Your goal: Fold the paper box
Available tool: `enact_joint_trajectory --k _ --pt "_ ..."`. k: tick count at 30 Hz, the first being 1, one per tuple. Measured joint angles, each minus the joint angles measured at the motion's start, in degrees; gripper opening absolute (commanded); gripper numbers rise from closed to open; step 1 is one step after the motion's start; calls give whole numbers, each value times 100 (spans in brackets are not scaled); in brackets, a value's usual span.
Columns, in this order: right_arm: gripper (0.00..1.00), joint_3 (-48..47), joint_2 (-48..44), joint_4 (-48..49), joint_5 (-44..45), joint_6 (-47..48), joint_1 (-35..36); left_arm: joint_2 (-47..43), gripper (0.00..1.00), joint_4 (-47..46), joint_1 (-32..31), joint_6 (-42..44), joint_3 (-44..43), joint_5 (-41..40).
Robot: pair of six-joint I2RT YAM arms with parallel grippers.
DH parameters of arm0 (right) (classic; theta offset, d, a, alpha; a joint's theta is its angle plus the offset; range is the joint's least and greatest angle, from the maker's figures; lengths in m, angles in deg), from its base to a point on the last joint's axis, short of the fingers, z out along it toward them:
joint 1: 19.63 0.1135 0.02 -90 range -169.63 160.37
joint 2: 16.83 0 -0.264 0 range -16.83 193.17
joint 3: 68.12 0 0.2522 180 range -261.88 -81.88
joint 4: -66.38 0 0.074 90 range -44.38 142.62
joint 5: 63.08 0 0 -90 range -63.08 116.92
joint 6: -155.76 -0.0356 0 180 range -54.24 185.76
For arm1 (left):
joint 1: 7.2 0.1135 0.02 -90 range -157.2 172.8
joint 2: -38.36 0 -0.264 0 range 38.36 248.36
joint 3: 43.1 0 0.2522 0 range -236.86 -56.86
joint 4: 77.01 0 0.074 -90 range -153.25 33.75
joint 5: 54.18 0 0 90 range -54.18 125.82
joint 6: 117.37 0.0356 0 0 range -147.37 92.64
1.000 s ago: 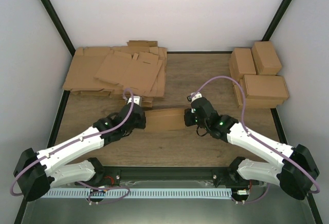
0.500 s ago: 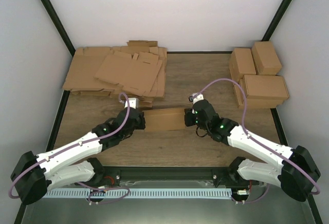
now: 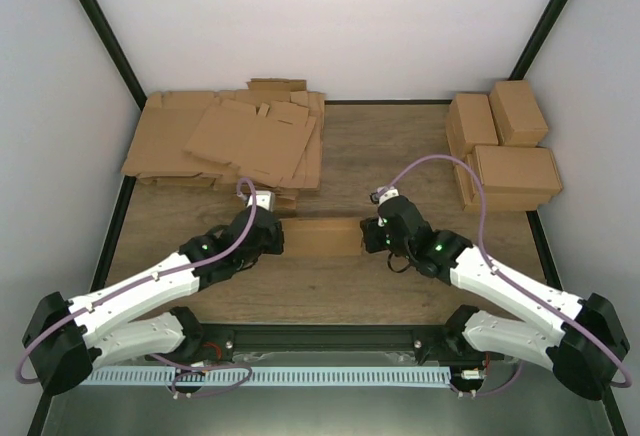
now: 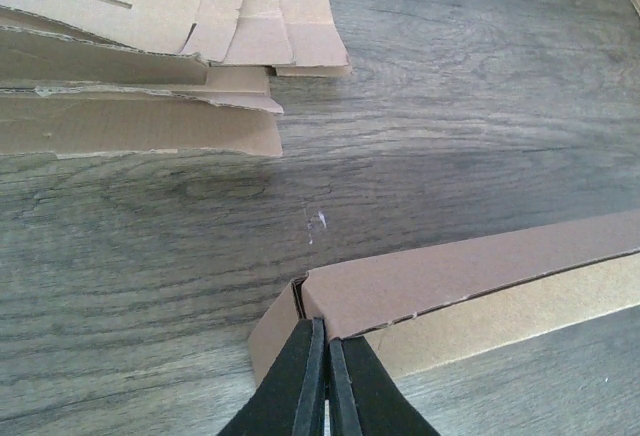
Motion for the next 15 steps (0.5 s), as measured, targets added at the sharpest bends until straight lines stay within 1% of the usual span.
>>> enact_joint_trajectory --k 2,5,13,15 --pt "40 -61 0 -173 -46 -13 0 15 4 46 0 50 -28 0" --pt "49 -125 -2 -365 -127 -74 0 15 4 68 0 92 -35 2" --pt "65 -472 -116 -791 -337 -243 -11 0 4 116 -4 225 -46 7" --pt "67 -570 -170 -796 -431 -271 -55 -2 4 125 -4 267 -55 22"
